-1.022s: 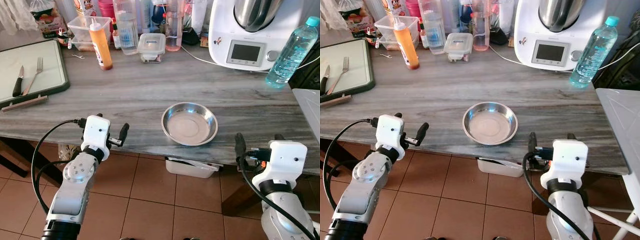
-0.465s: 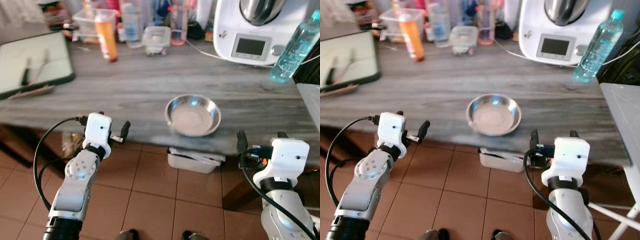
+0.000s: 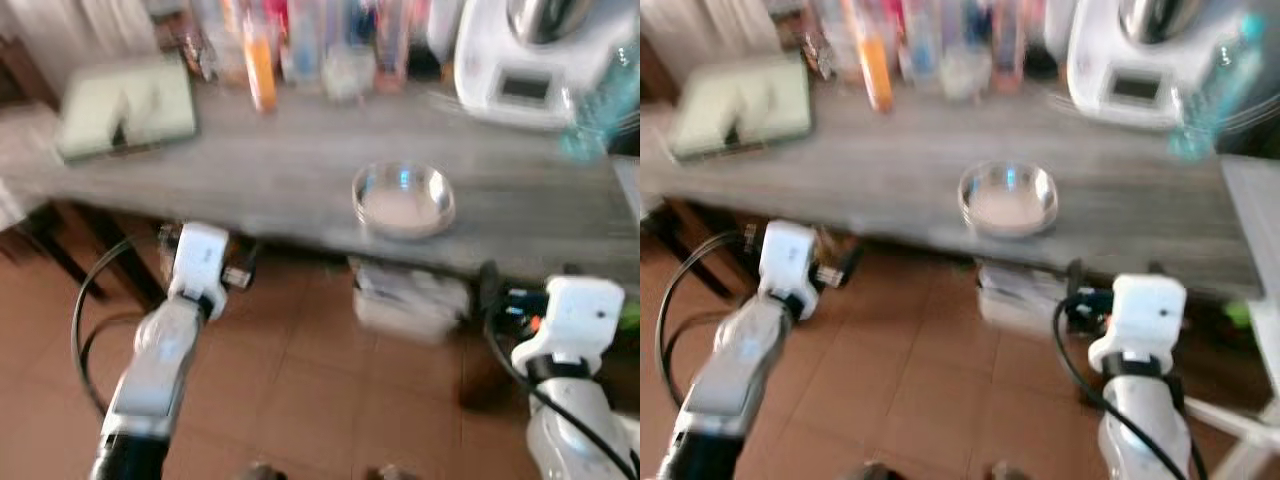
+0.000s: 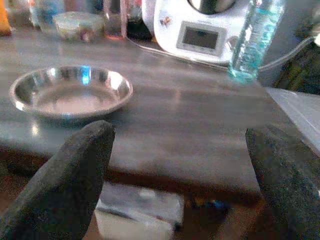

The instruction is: Setting the table

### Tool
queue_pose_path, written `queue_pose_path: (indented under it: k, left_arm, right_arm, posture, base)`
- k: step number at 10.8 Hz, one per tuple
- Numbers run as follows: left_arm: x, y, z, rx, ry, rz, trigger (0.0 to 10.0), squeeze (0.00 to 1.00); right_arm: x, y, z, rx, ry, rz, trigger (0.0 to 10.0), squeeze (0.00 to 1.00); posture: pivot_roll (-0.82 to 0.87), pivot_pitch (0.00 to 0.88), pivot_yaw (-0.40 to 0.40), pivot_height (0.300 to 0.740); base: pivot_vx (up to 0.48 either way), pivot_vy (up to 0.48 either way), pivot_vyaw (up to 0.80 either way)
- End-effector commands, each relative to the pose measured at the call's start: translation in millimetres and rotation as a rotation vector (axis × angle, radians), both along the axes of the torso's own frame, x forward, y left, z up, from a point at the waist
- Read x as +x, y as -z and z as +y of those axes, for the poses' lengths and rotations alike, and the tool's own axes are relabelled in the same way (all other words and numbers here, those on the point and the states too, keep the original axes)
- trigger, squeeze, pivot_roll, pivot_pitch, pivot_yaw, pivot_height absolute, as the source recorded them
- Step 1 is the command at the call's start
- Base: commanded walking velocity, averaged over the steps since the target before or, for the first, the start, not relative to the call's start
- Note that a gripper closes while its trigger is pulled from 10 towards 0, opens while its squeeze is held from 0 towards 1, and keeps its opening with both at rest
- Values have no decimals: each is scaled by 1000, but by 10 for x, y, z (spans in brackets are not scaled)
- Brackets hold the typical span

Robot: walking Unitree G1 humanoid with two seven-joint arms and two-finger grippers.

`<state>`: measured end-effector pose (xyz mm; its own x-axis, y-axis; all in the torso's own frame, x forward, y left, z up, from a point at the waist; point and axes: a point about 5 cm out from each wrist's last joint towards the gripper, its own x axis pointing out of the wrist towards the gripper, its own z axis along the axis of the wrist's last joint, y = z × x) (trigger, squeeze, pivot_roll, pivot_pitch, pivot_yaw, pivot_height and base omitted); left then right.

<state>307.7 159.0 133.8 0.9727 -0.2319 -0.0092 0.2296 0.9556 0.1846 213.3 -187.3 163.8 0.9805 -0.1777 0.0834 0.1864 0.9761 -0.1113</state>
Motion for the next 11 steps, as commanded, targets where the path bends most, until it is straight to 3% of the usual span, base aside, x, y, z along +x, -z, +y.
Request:
queue_pose_path:
  k: [1,11]
  left_arm:
    - [-4,8,47,13,-15,4,10000,0]
    - [2,44,-33,7,2,13,10000,0]
  right_arm:
    - [-12,-24,12,-1,-5,-11,10000,0]
    - [-17,-25,-14,-8,7,-12,10000,0]
  posture:
    - [-44,114,36,740]
    - [-54,117,36,740]
  base:
    - [-285,0,0]
    - [-307,0,0]
